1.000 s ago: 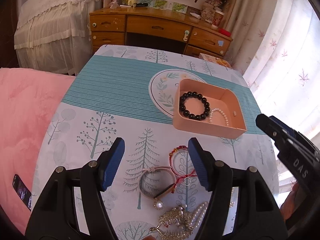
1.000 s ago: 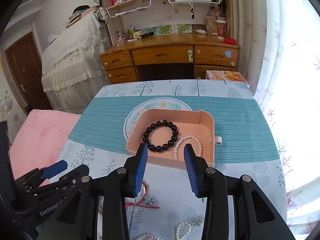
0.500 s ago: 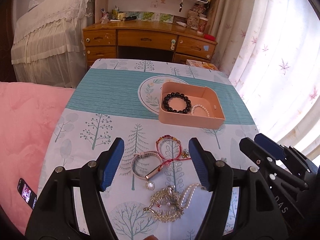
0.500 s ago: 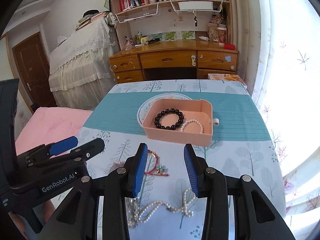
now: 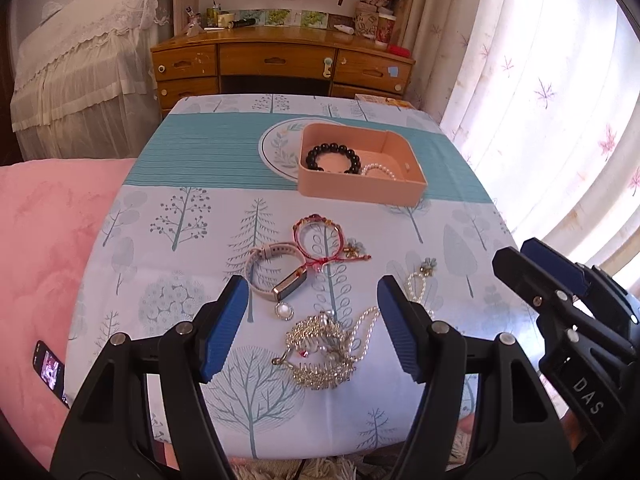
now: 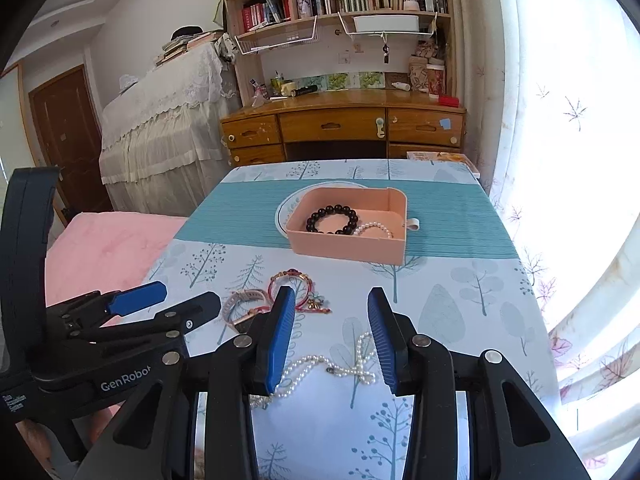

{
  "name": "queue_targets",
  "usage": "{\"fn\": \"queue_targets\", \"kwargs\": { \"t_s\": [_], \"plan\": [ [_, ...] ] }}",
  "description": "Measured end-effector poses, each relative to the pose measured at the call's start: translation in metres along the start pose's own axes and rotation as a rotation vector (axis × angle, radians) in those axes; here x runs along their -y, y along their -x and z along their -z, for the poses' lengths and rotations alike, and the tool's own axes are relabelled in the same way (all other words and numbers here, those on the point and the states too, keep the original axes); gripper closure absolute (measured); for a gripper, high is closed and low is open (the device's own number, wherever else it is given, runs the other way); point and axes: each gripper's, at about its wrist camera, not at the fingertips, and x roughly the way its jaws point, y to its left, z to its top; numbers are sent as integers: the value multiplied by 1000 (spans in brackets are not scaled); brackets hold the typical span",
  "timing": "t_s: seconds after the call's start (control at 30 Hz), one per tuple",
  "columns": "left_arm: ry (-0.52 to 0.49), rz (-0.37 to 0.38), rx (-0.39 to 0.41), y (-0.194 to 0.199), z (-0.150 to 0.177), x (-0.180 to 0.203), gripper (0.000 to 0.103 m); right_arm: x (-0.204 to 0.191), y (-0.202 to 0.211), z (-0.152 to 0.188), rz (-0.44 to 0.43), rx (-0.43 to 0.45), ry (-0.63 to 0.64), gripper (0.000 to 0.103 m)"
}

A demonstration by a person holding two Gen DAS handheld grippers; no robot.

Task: Organize jewelry
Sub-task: 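Move both tools back toward the remaining bracelets and watch band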

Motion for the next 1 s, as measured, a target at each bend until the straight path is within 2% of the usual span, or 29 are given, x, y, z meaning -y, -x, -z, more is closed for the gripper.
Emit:
{"fn": "queue_targets", "kwargs": {
  "t_s": [0.27, 0.6, 1.0],
  "plan": [
    [-27, -41, -70, -26, 10, -3, 39, 19, -12, 8, -6, -42, -21, 65],
    [9, -70, -222, -87, 28, -32, 39, 53, -72, 12, 11, -165, -52, 64],
    [88, -52, -243, -126, 7, -75, 39, 77, -158, 11, 29, -303, -108, 64]
  ]
}}
